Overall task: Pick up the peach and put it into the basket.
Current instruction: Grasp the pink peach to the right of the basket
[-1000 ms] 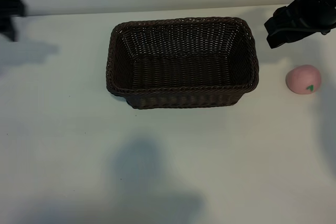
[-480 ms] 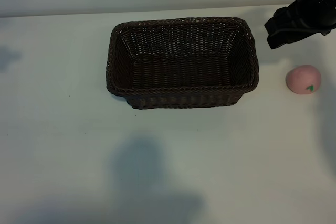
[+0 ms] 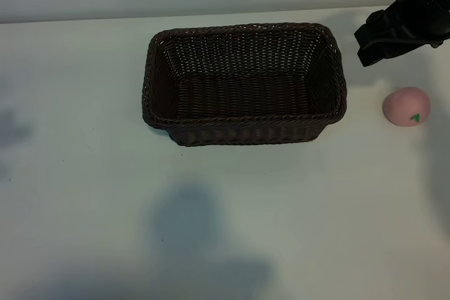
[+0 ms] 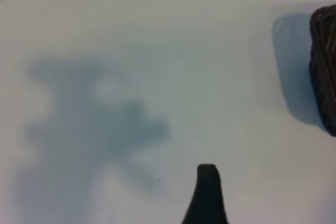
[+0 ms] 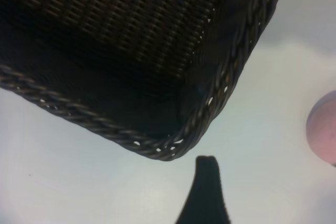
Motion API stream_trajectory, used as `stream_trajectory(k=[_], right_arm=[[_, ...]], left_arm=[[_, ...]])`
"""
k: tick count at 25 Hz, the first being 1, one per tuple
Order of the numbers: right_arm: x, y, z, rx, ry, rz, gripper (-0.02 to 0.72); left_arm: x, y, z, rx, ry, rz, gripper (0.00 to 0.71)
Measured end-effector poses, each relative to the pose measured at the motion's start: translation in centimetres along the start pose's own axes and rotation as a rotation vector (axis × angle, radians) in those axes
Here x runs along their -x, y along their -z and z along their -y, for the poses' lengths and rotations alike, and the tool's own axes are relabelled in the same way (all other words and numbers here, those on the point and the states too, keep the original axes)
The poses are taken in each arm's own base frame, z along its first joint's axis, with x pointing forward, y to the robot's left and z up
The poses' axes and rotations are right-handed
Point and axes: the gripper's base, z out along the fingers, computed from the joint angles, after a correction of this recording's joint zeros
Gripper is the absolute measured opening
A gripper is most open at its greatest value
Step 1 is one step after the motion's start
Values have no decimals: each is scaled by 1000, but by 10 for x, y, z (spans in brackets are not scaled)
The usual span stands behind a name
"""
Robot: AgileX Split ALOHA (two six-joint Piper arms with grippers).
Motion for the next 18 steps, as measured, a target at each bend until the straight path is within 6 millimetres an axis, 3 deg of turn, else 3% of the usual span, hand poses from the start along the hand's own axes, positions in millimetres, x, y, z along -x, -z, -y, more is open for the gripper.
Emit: stream_trajectory(k=[5, 11, 18], right_arm=[[0, 0, 0, 0, 0, -1, 585], [0, 0, 0, 0, 0, -1, 585], [0, 0, 0, 1, 0, -4, 585]], left_arm=[[-57, 18, 10, 16, -17, 12, 596], [-120, 8, 18, 19, 21, -36, 596], [-162, -14, 14, 102, 145, -47, 596]])
